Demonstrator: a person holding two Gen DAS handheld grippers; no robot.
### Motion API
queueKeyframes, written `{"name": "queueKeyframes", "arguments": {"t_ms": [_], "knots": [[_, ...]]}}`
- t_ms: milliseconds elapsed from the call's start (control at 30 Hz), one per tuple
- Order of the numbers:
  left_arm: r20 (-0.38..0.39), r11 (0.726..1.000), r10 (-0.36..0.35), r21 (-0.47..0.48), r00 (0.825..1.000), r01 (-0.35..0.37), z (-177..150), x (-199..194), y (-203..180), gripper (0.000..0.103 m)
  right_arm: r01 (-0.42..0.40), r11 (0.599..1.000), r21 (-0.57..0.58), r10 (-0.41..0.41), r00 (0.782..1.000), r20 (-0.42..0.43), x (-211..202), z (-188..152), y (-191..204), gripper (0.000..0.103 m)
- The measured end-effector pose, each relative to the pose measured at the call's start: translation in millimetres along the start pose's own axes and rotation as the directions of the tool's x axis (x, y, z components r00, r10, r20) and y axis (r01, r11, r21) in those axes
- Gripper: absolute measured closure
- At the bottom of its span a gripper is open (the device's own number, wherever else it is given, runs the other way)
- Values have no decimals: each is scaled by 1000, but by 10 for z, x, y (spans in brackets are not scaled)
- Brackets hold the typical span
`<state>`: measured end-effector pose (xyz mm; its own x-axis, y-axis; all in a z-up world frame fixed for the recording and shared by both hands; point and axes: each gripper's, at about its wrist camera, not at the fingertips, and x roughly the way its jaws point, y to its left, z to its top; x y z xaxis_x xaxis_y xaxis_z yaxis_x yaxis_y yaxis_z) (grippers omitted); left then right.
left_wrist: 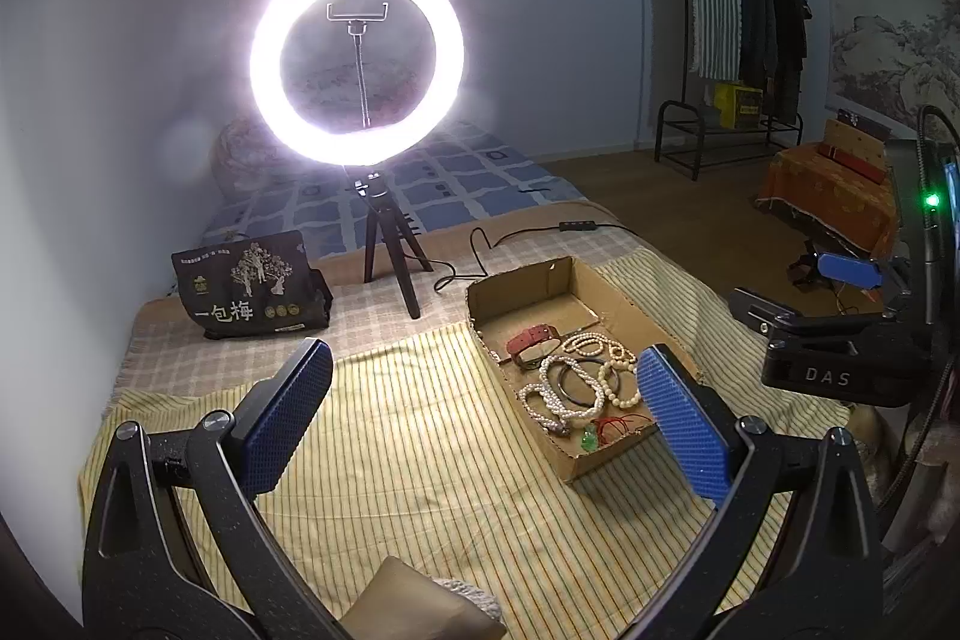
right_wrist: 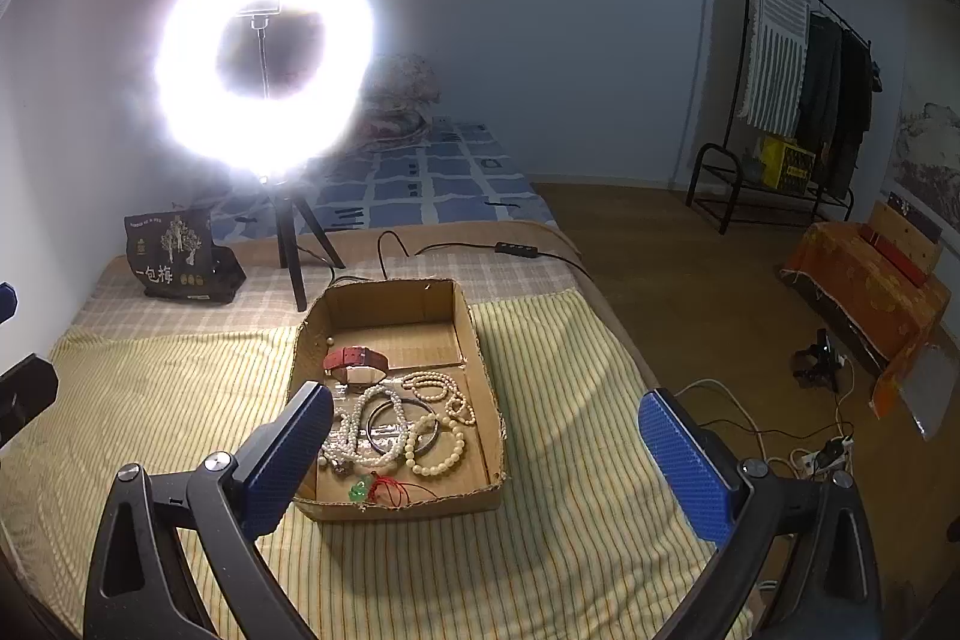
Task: Organize jewelry
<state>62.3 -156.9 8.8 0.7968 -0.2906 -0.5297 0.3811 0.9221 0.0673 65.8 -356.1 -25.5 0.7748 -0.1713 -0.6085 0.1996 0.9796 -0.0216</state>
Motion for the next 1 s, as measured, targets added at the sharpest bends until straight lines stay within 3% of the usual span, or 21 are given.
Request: {"name": "queueKeyframes", "arguments": {"t_ms": [1000], "knots": [[-14,1000,-15,13,1000,16,-32,-11,-45,0,-5,1000,2,5,1000,-17,33,-29,-13,0]]}}
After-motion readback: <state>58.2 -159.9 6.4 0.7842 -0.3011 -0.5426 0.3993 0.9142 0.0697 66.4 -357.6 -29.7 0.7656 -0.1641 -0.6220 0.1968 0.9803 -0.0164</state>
